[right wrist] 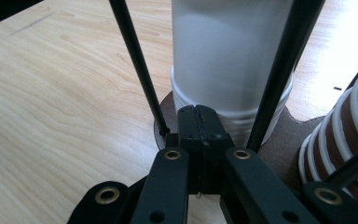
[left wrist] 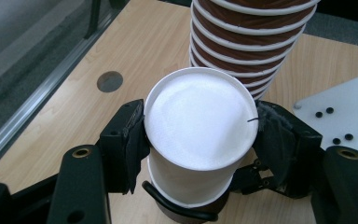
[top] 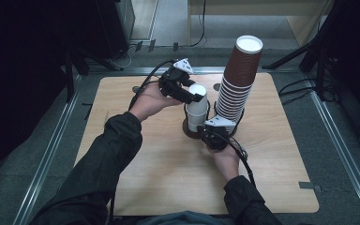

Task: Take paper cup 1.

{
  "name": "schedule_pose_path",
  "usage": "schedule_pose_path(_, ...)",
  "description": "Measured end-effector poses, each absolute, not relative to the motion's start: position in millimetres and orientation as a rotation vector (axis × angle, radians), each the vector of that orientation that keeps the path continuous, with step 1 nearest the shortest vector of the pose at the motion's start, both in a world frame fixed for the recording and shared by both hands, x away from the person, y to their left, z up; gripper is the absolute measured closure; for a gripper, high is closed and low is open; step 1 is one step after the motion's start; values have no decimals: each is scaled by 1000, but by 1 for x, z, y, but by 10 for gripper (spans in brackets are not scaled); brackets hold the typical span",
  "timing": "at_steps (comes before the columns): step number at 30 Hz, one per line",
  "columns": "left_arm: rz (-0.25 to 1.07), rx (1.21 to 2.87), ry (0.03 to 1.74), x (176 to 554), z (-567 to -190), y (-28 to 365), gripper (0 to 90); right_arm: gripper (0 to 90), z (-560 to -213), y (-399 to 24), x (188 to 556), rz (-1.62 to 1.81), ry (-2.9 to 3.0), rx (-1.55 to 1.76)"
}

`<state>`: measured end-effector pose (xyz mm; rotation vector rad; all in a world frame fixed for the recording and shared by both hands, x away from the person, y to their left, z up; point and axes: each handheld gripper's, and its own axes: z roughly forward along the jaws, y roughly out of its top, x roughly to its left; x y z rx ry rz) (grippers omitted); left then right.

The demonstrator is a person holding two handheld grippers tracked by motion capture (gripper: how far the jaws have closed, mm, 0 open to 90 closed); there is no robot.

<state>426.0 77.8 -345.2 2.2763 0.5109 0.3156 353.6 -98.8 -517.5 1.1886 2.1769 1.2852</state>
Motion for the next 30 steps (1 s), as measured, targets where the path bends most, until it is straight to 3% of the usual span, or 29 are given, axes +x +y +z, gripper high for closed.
schedule_pose_path(23, 319, 2273, 464, 391, -306, 100, 362, 881, -491, -118, 337, 1304, 2373, 1039)
schedule_pose_path(30, 286, 2280, 454, 374, -311, 110, 361, 819, -474, -134, 334, 1389, 2455, 1008)
